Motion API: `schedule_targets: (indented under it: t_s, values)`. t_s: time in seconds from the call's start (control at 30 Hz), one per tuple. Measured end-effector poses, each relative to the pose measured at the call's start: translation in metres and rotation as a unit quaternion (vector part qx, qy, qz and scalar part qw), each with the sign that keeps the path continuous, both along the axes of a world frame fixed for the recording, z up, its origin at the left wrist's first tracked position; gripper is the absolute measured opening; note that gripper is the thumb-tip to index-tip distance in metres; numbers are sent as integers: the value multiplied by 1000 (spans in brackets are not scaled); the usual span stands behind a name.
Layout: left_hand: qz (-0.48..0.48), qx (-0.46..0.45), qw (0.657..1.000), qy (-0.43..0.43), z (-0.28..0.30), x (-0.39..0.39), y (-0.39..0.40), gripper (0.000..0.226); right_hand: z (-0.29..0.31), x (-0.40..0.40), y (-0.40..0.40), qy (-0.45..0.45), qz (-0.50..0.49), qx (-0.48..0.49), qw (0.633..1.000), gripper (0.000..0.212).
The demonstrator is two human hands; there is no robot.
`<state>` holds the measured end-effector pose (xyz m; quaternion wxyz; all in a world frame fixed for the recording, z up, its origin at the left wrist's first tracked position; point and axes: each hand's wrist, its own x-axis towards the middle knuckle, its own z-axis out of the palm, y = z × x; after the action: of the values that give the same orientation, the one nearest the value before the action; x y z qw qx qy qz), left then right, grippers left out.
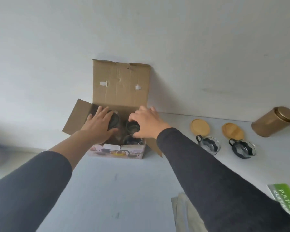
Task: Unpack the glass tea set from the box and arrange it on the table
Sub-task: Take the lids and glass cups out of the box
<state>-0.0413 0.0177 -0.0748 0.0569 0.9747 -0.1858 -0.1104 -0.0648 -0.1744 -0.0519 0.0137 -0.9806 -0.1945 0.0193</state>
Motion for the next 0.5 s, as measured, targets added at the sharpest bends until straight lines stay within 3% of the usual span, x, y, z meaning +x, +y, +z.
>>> schedule_targets:
  t_s: [0.2,0.37,0.5]
  values:
    - [-25,30,999,-20,-21,-3,21,83,-14,8,34,49,56,-263,962,53]
    - [-18,3,1000,-22,-28,-2,21,82,-24,10,39,70,56,-321,943,51]
    - [-16,-20,999,-22,-31,-2,21,80,-29,11,40,58,82,-303,948,61]
